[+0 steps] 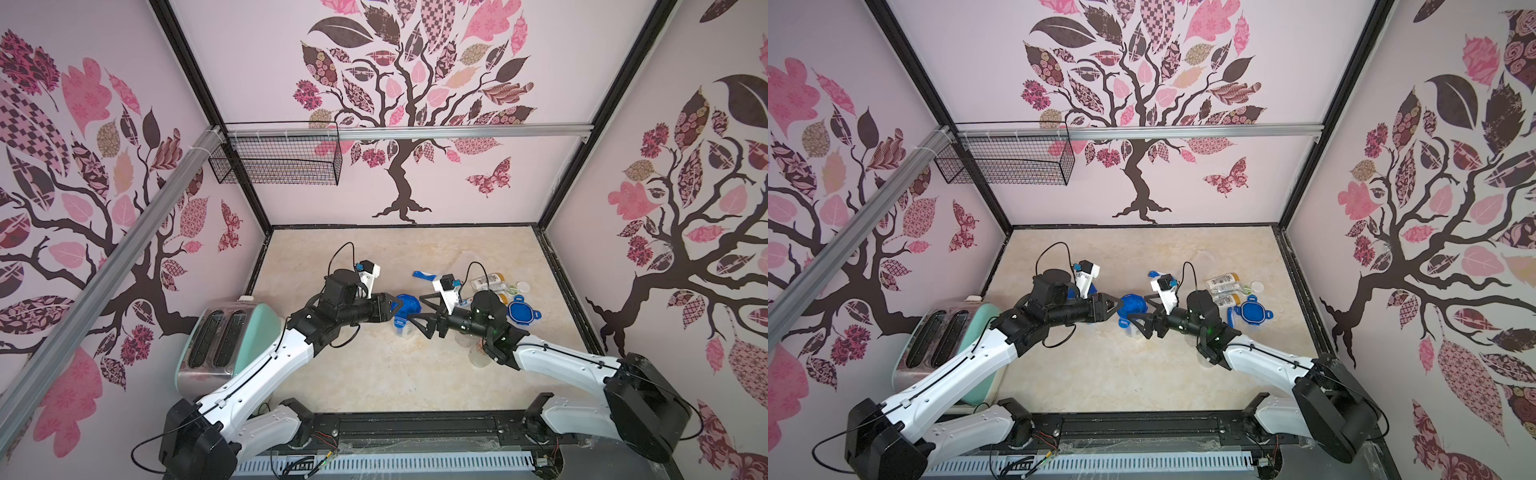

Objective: Take out toiletry kits
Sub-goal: Adjust the container at the center of the board.

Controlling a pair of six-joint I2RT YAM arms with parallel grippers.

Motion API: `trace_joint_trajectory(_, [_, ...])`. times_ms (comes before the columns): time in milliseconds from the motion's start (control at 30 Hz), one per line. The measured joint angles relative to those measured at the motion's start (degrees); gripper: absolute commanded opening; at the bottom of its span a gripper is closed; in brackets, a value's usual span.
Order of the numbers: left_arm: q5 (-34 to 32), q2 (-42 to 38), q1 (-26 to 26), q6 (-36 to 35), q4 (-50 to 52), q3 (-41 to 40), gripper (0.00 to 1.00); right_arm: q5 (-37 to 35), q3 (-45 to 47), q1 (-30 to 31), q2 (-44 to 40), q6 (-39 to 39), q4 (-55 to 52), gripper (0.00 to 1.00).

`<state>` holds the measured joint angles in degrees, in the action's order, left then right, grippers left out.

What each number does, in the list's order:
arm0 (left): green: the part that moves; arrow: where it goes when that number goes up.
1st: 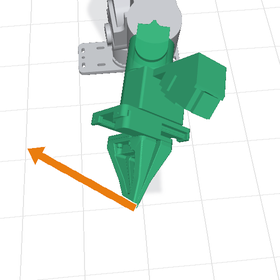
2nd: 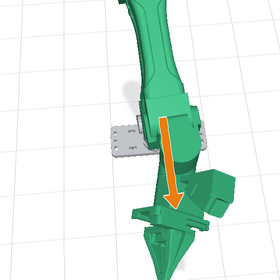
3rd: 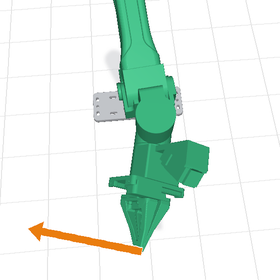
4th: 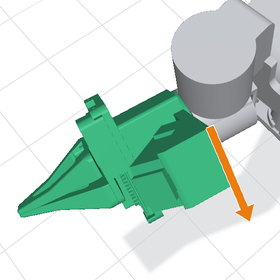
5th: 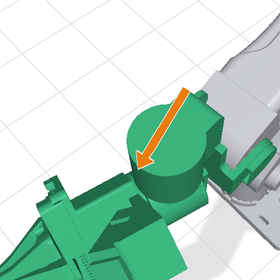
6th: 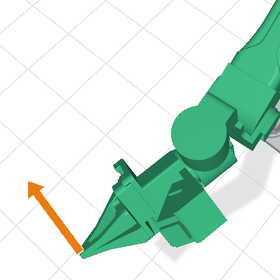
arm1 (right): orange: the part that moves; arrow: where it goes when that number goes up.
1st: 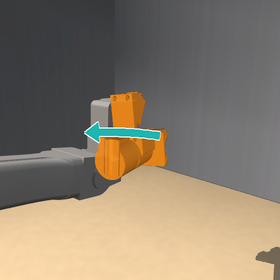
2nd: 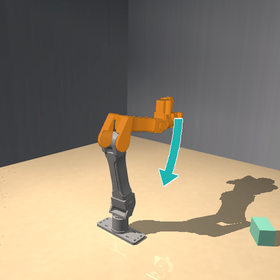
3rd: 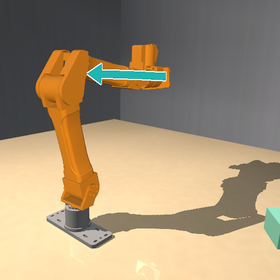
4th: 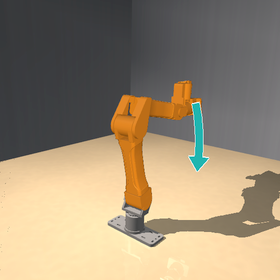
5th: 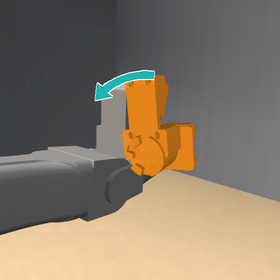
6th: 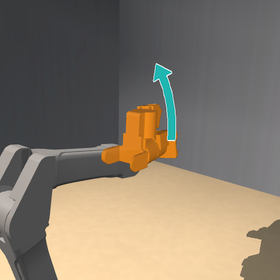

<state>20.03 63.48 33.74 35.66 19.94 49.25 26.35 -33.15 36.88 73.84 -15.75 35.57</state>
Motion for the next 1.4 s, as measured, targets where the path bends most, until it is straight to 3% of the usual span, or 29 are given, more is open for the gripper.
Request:
trace_joint_trajectory(433, [0.22, 1.18, -2.82, 2.97, -1.57, -3.76, 0.43, 3.78, -3.72, -2.19, 7.98, -2.95, -4.37, 0.84])
trace_joint_trajectory(867, [2.97, 4.74, -3.61, 3.41, -4.31, -3.74, 0.4, 8.66, 0.0, -1.55, 3.74, -6.58, -5.11, 0.83])
trace_joint_trajectory(1400, [3.43, 7.19, -4.02, 3.13, -5.77, -3.74, 0.37, 7.61, 3.15, 4.87, 3.13, -9.05, -6.21, 0.83])
